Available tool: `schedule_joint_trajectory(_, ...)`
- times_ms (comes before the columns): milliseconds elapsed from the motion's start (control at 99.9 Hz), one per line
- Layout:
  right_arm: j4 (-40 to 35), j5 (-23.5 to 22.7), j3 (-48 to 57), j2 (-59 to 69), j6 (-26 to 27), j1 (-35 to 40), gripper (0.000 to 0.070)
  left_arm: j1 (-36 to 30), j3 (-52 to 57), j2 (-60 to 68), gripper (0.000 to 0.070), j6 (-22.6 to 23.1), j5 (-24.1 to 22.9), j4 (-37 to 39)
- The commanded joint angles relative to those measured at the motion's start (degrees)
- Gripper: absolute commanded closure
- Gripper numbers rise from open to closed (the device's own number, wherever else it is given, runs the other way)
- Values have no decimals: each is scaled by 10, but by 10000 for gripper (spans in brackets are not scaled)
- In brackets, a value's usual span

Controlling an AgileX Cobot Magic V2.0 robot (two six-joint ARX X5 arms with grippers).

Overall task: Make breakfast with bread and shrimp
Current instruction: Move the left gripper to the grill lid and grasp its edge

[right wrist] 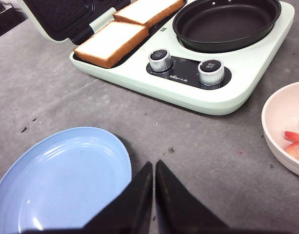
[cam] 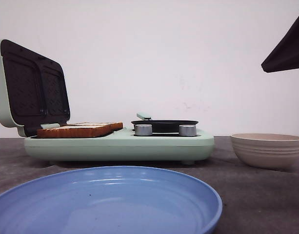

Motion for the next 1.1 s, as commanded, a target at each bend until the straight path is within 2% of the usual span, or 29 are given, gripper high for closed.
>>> schedule_joint_trajectory(0,6,-1,2,2,-16,4,700,1,44,49,415,-1,32,-13)
schedule_joint_trajectory(120,6,-1,2,2,-21,4,700,0,97,119,410,0,35,-46)
schedule_joint_trajectory(210,6,-1,2,2,-29,4,700,0,121,160,297,1,39,-62)
schedule_joint_trajectory(260,6,-1,2,2,-31,4,700,0,129,178,278,7,43,-73)
schedule_joint_trajectory(560,6,-1,2,2,-37,4,700,5,135,251,278,61,59,-99)
schedule_joint_trajectory(800,6,-1,2,2,-37,4,700,4,135,298,277,73,93,-99)
schedule_joint_trajectory(1001,6,-1,2,2,-36,4,700,0,135,306,278,75,100,-75)
schedule_joint_trajectory(1091,6,-1,2,2,-36,4,700,-1,135,306,307,74,101,-68)
